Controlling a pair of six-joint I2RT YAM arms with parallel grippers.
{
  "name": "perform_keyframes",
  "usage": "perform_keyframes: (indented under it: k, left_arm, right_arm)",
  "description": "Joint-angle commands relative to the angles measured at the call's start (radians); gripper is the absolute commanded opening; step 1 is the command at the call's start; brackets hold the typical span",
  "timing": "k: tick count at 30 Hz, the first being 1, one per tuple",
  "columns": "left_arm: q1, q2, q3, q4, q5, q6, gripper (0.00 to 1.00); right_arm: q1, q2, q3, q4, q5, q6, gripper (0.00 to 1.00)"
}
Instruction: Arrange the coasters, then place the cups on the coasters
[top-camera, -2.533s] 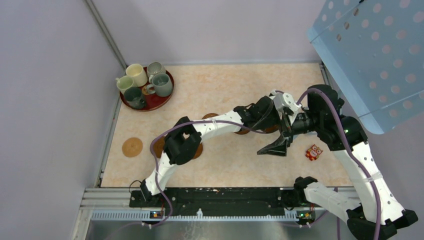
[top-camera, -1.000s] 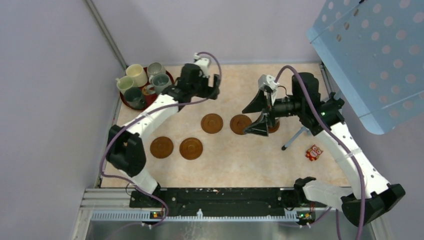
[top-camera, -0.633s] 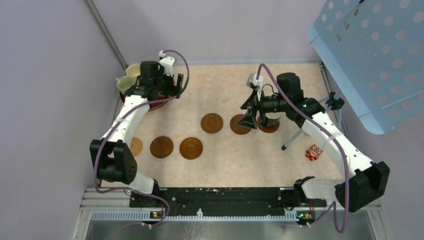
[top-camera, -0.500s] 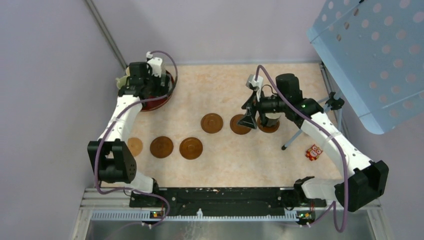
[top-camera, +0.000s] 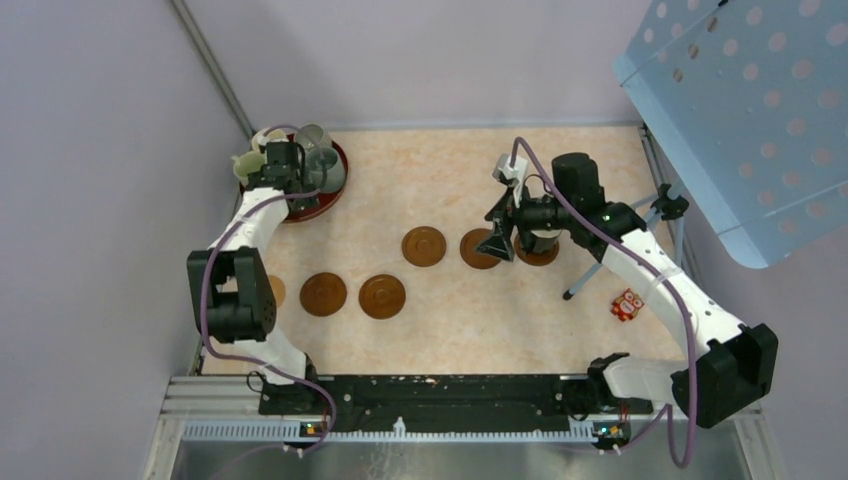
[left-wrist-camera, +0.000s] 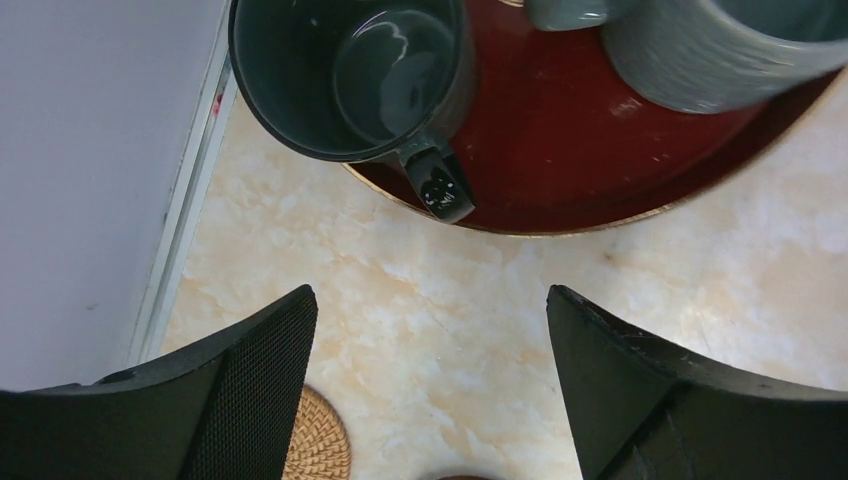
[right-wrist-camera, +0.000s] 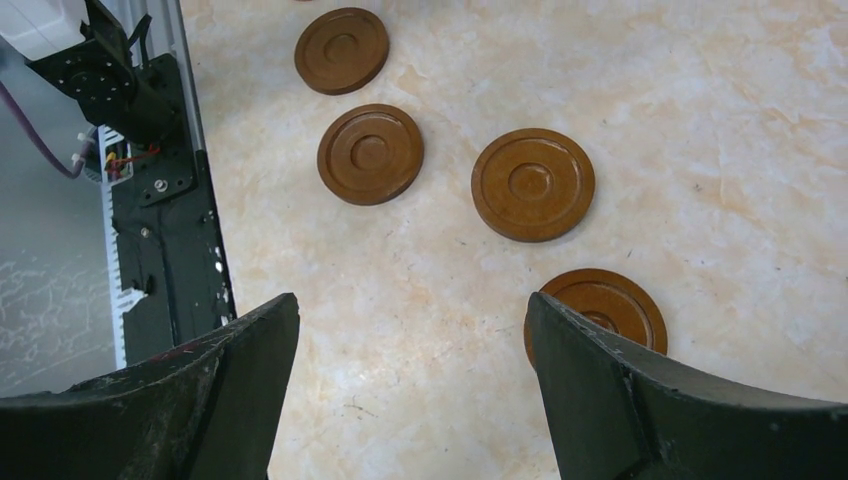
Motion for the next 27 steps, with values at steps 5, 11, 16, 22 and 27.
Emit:
perform_keyframes:
  k: [5, 11, 16, 22, 27]
  left_arm:
    - [0.031, 0.094, 0.055, 0.097, -0.062, -0.121, 0.85]
    - [0.041, 0.172, 0.098, 0.120, -0.069, -0.136, 0.75]
    - [0.046, 0.210, 0.120, 0.137, -0.078, -0.138, 0.69]
    - [0.052, 0.235, 0.115, 0.153, -0.077, -0.136, 0.53]
    - [0.061, 0.259, 0.121, 0.157, -0.076, -0.139, 0.53]
  right_arm:
    - [0.007, -0.057, 0.007, 0.024, 0.010, -0.018, 0.83]
    - [0.006, -0.062, 0.017, 0.009, 0.025, -0.035, 0.84]
    - [0.007, -0.060, 0.006, 0.003, 0.042, -0.048, 0.84]
    - [0.007, -0.063, 0.001, 0.001, 0.051, -0.056, 0.84]
    - [0.007, -0.061, -0.005, 0.001, 0.056, -0.062, 0.84]
